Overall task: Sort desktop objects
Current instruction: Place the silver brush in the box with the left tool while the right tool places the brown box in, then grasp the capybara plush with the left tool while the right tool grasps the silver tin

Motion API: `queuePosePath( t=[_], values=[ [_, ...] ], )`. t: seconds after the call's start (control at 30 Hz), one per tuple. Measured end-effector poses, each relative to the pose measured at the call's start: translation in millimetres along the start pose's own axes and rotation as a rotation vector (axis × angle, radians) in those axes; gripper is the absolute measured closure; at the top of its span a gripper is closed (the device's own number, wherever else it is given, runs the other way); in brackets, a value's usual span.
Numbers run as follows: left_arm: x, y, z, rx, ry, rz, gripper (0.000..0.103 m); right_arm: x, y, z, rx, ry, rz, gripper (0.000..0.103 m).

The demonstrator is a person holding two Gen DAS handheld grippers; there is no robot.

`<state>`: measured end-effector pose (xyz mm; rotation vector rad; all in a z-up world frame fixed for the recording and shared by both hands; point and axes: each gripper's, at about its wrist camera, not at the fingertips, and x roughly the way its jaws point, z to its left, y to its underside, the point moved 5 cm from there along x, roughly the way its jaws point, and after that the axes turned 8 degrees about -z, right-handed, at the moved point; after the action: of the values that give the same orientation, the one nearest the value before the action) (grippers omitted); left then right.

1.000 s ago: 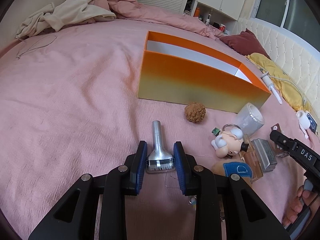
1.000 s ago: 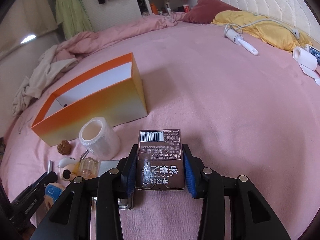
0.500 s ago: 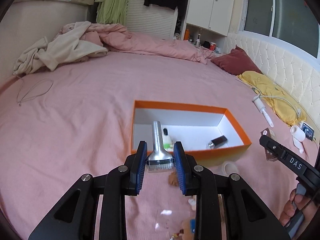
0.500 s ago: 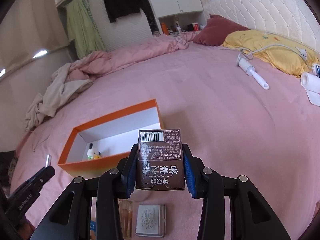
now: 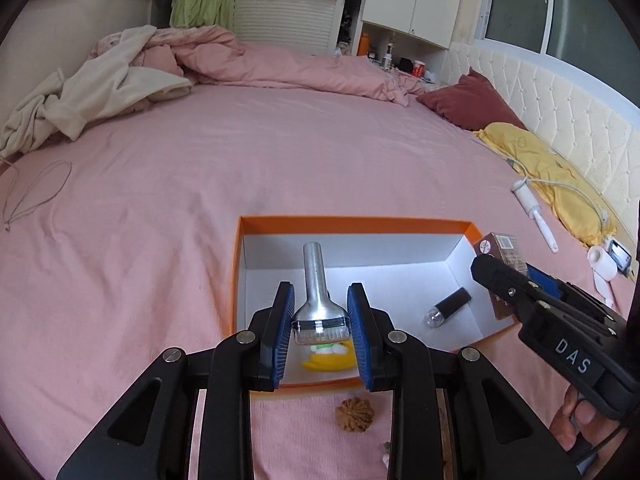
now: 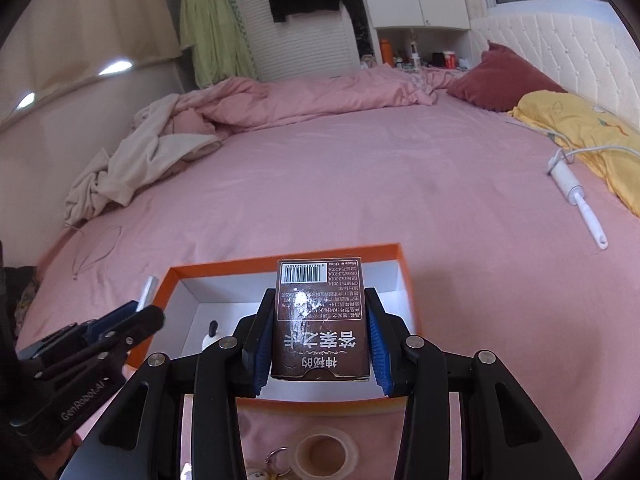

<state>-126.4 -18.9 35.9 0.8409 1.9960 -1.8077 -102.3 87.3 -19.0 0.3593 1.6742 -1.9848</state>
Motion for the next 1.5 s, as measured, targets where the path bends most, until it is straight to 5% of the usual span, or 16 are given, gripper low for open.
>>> queuePosePath(
  t=[0.4, 0.6, 0.97, 1.33, 1.5],
  values=[
    [9, 18, 0, 0.005, -0.022, 0.033, 0.072, 23, 35, 4, -0.037, 0.017, 0.064, 0.063],
    [4, 18, -7, 0.062, -0.05, 0.029, 0.067, 9, 29, 2, -0.032, 0.028, -0.003, 0.058],
    [-44, 18, 6, -0.026, -0.049, 0.014, 0.067, -31, 20, -13, 0.003, 0.046, -0.065, 0.057],
    [-79, 101, -16, -0.15, 0.068, 0.111, 0.067, -80, 75, -40, 0.121, 0.081, 0.013, 0.055],
    [-88, 125, -27, -0.174, 0.078, 0.051, 0.067, -81, 117, -33, 0.114, 0.057, 0.107, 0.055]
  ],
)
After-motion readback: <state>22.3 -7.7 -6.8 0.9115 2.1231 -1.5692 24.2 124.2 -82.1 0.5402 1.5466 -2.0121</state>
